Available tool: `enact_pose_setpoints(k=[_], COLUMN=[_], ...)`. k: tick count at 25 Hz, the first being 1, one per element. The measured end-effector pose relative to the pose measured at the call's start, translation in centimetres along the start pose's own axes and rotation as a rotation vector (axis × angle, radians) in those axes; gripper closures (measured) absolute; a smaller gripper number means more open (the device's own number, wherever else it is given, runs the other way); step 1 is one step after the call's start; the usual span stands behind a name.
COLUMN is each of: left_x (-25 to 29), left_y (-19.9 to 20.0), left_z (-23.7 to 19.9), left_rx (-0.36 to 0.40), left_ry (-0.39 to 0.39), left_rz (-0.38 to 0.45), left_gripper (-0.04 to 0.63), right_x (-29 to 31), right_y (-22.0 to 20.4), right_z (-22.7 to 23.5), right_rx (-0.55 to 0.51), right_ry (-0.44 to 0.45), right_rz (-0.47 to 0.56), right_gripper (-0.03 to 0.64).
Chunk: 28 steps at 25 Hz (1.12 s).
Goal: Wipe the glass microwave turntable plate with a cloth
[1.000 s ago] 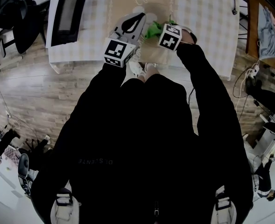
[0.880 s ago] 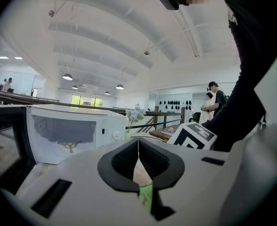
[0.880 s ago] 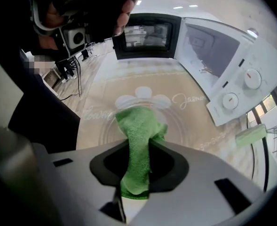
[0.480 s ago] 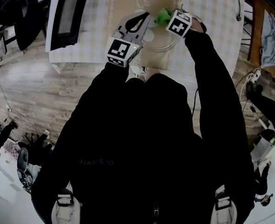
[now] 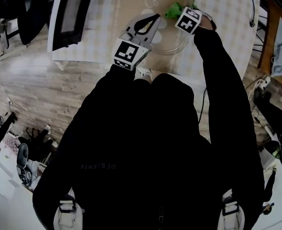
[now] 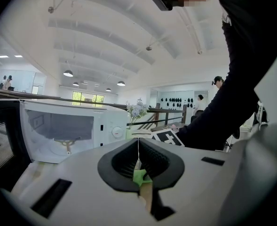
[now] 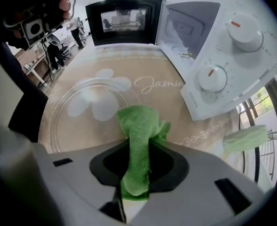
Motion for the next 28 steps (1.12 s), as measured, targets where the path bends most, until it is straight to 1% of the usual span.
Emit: enact_pose_setpoints(k=[5, 9, 15, 21, 28], left_x=[-0.5, -0.6, -0.9, -1.7, -2.7], left_y=[-0.9, -1.4, -1.6, -1.9, -2.3], left_z=[0.2, 0.6, 1.3, 1.8, 2.3], left_rx=[-0.007, -0.007, 0.002, 0.009, 0.010], left_ry=[-0.009, -0.025, -0.057, -0.074, -0.083], left_rz=[-0.027, -0.038, -0.046, -0.046, -0.048], left_gripper=[0.574, 0.574, 0.574, 0.574, 0.574], right_x=[0.2, 0.1, -0.2, -0.5, -0.8], right_y=[-0.1, 0.1, 0.4, 0.9, 1.6], right_z=[-0.3, -1.2, -3.6, -6.0, -9.3], right_rx=[0.045, 0.024, 0.051, 0.038, 0.025], right_ry=[0.027, 0.051, 0.086, 0.125, 0.160], right_rz=[0.007, -0.005, 0.018, 0.019, 0.045], right_gripper=[0.518, 0.520, 0.520, 0.520, 0.520])
Point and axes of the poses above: the fingertips, and each gripper's own axes: x forward along the fingers, z to its right, y out of its top, the point moved 10 cm from there along -x, backward along the fingers, and after that the axes turned 14 degrees about -x, right-handed, at the moved point
